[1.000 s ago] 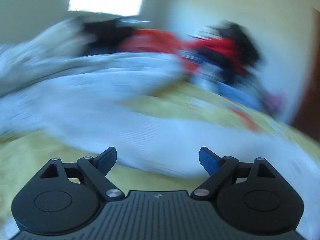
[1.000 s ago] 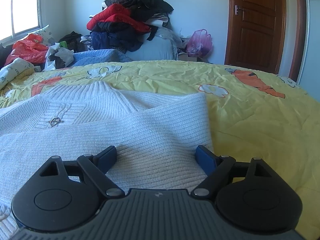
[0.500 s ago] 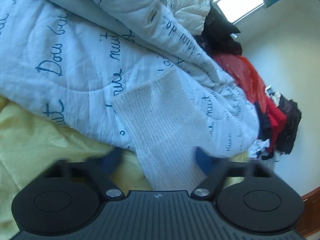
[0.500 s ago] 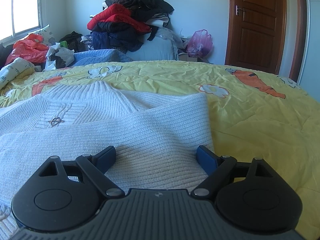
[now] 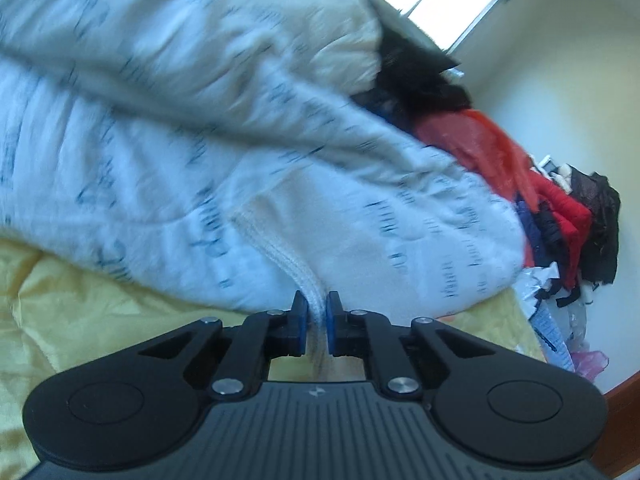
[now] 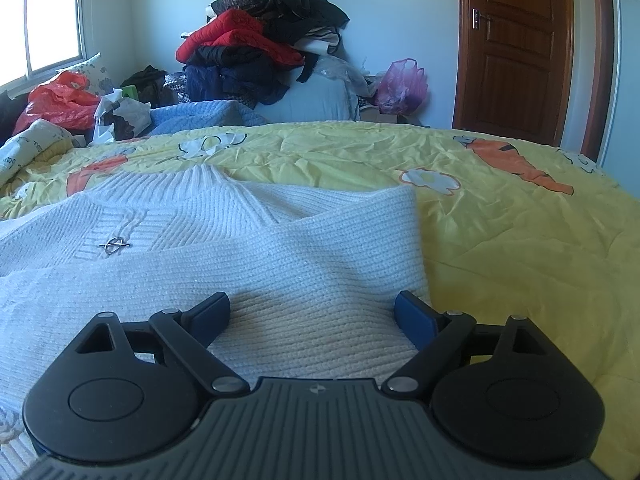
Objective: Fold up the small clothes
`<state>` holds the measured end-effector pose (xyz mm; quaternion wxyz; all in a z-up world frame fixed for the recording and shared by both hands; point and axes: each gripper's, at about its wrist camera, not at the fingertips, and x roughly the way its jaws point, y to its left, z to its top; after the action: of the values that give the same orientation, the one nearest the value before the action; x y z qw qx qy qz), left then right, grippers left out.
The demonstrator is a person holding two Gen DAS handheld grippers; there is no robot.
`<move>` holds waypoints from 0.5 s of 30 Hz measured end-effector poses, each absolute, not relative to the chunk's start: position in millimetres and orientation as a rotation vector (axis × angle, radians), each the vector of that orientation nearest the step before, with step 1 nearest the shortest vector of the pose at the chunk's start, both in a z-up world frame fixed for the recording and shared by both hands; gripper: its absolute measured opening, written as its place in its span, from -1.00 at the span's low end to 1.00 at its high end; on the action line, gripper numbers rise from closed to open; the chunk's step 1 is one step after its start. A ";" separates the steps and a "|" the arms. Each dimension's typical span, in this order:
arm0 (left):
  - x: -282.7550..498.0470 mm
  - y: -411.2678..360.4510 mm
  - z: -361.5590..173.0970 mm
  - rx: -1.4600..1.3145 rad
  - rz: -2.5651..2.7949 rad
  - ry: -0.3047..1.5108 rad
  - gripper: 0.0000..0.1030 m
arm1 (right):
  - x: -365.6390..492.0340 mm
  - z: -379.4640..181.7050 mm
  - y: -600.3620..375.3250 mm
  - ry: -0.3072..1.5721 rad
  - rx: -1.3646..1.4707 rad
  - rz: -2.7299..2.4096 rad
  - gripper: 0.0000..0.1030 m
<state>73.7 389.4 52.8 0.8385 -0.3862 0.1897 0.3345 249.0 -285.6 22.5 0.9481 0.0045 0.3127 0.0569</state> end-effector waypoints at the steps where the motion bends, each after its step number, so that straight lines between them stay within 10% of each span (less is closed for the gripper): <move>1: 77.9 380.5 61.9 -0.784 0.702 0.390 -0.83 | 248.8 22.6 -286.2 0.636 0.011 0.118 0.77; 8: 121.3 225.7 127.8 -0.280 0.475 0.314 -0.83 | 248.8 22.9 -288.9 0.635 0.025 0.131 0.80; 15: 137.5 29.3 80.0 0.124 0.056 0.411 -0.83 | 248.8 22.9 -291.3 0.634 0.034 0.136 0.81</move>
<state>137.5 29.3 80.0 0.9767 0.0615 0.2039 0.0279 248.8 -291.3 22.9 0.9477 0.0165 0.3115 0.0670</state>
